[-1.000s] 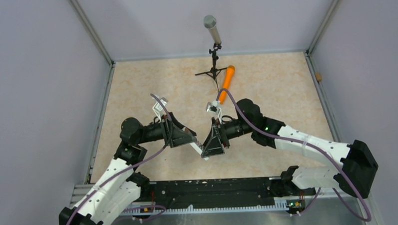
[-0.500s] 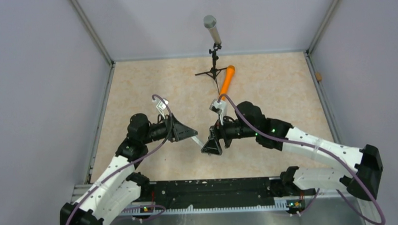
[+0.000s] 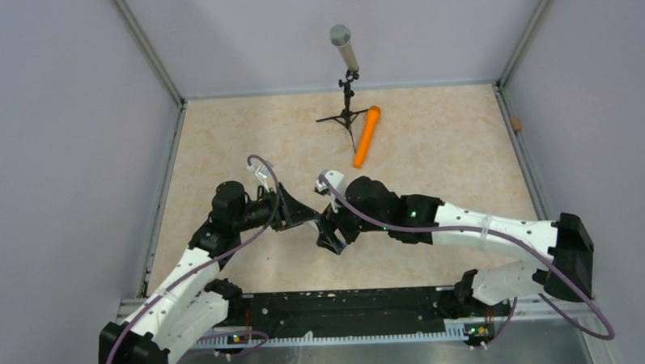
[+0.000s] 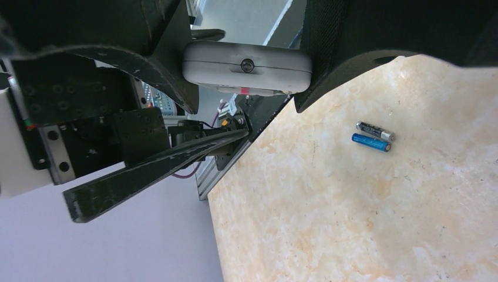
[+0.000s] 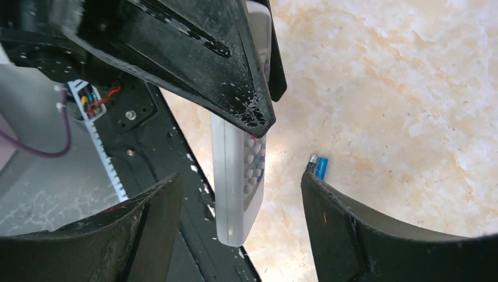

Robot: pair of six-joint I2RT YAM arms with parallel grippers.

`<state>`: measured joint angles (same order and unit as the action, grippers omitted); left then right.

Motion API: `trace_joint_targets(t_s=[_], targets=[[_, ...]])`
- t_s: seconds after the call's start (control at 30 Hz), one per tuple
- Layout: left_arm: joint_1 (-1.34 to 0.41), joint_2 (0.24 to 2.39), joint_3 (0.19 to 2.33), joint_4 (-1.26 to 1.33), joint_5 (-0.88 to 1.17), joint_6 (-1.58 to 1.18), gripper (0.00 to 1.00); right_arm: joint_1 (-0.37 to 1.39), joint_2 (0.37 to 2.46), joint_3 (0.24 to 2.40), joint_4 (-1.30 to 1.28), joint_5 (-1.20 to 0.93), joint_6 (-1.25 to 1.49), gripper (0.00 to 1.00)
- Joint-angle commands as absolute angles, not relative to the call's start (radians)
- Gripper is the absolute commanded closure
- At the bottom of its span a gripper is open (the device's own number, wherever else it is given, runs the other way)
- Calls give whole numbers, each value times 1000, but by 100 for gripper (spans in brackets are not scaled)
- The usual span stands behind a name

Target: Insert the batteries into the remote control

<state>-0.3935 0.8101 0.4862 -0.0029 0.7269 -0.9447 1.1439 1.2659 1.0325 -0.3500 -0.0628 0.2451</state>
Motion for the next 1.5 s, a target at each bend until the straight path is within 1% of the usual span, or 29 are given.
trace_joint_targets(t_s=[0.0, 0.13, 0.47, 0.63, 0.73, 0.93, 1.07, 1.1, 1.13, 1.17, 1.2, 1.23, 1.27, 1.33, 1.47], targets=[[-387, 816, 530, 11, 730, -958, 100, 1167, 1296, 1084, -349, -5, 215, 29], [-383, 822, 526, 11, 734, -964, 100, 1192, 1330, 1089, -354, 53, 209, 31], [-381, 842, 525, 5, 741, -974, 100, 1220, 1383, 1132, -388, 106, 190, 37], [-379, 846, 521, 5, 743, -980, 100, 1240, 1416, 1156, -425, 152, 182, 44], [-378, 847, 522, 5, 744, -983, 100, 1244, 1425, 1160, -435, 154, 183, 58], [-378, 848, 514, 18, 751, -996, 100, 1246, 1427, 1167, -443, 138, 183, 100], [-378, 849, 503, 51, 765, -1008, 99, 1246, 1421, 1163, -449, 134, 182, 100], [-377, 849, 502, 53, 768, -1006, 92, 1246, 1419, 1160, -449, 129, 181, 100], [-377, 848, 502, 53, 767, -1002, 81, 1246, 1412, 1156, -448, 123, 180, 100], [-377, 845, 502, 52, 768, -996, 67, 1246, 1405, 1153, -448, 118, 180, 100], [-376, 840, 501, 51, 766, -990, 56, 1247, 1399, 1148, -449, 115, 178, 100], [-375, 834, 502, 51, 764, -985, 45, 1247, 1393, 1147, -453, 110, 176, 100], [-374, 830, 504, 50, 766, -979, 37, 1247, 1389, 1148, -459, 107, 170, 100], [-373, 817, 511, 48, 772, -966, 28, 1246, 1379, 1151, -479, 94, 160, 100], [-367, 793, 532, 13, 785, -908, 14, 1231, 1350, 1154, -519, 27, 139, 100]])
